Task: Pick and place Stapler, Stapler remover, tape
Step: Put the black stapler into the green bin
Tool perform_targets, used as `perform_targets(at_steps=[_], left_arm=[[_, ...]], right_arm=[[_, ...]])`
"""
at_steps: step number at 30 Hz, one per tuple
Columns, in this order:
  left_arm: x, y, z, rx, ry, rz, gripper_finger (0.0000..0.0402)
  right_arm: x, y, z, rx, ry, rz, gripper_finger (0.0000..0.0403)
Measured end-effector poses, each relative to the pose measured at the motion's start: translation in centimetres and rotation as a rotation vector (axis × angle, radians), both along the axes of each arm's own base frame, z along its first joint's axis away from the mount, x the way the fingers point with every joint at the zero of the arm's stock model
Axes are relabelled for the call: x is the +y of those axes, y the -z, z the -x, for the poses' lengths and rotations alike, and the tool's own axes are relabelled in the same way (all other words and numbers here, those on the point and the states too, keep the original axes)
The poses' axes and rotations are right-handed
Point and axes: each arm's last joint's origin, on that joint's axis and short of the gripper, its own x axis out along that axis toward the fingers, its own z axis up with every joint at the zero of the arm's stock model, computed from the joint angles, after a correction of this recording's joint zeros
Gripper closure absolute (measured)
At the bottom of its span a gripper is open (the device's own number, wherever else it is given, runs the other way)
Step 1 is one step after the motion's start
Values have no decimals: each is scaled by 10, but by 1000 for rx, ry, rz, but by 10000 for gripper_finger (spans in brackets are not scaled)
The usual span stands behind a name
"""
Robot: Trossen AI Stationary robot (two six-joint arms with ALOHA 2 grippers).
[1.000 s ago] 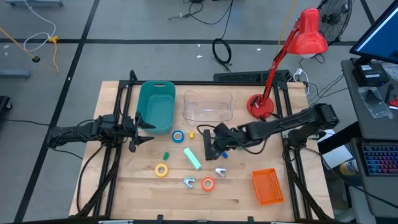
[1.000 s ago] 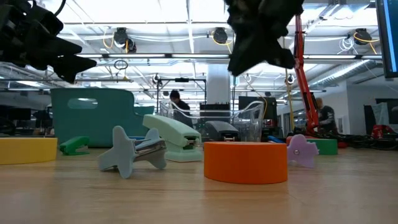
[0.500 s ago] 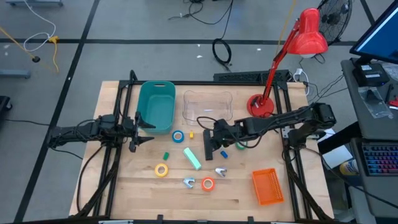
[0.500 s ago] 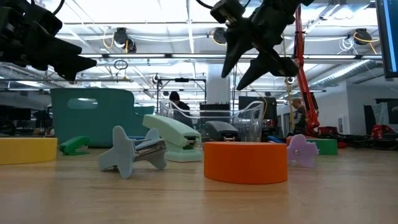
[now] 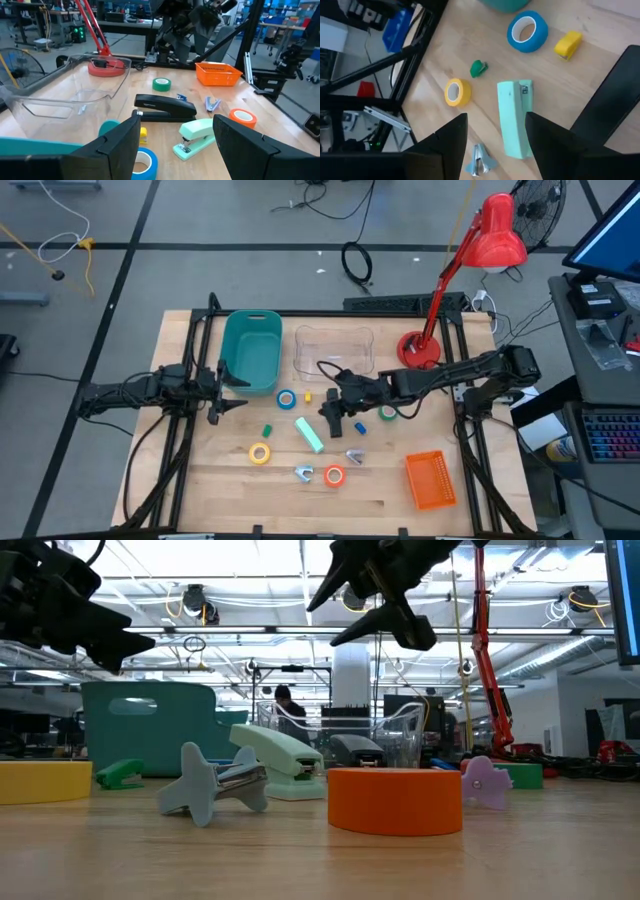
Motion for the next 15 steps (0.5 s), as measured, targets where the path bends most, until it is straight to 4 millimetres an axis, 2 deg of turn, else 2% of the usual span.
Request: perform_targets(at_steps=[9,12,15], left_arm=[[0,0,0,1,-3,38,149],[0,0,0,1,-3,36,149],[0,0,0,0,-3,36,149]], right_arm=[[-4,-3,-3,-47,65,42,210],[-3,-5,-4,-65,-10,65,211],[2,-7,-5,-92,-60,14,211]])
